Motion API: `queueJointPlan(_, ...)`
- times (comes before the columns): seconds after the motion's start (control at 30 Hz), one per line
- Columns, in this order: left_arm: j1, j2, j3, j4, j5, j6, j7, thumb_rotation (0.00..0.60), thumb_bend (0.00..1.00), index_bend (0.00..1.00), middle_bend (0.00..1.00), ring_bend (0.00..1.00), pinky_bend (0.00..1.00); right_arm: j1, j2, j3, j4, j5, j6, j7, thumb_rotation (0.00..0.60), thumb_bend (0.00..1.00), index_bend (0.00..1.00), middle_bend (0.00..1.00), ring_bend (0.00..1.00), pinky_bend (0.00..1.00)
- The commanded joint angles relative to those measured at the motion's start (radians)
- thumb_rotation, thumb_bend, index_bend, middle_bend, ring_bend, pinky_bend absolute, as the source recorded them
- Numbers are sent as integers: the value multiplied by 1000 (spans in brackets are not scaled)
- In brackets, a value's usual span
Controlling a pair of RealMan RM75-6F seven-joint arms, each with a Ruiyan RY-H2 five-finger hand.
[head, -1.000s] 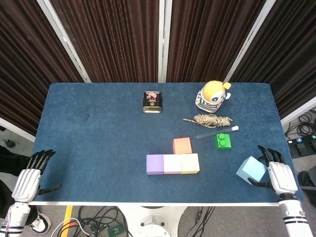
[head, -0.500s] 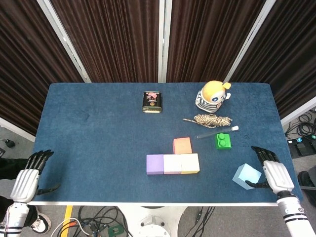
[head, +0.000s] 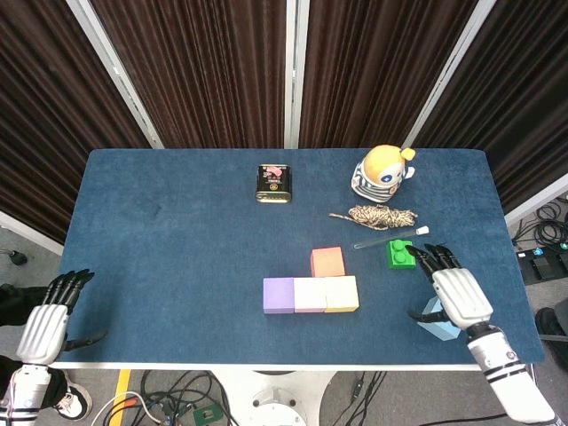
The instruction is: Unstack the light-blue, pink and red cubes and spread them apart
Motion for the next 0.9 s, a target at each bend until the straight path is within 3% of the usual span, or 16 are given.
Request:
queueJointPlan(0.03, -1, 0, -1, 0, 1, 0, 0, 600, 0, 112, 66, 0, 0, 56, -20, 20, -20, 3, -64, -50, 600, 0, 0, 174, 0, 0)
queueJointPlan(0.43, 2, -5, 3, 14, -1, -3, -12, 600, 0, 112, 66, 0, 0, 253, -230, 81, 30, 153, -238, -262, 600, 0, 0, 213, 0, 0)
queueJointPlan(0.9, 11, -11, 2, 48, -16, -3, -69, 600, 0, 112, 66, 0, 0, 382, -388, 83, 114, 311, -278, -392, 600, 0, 0, 278, 0, 0)
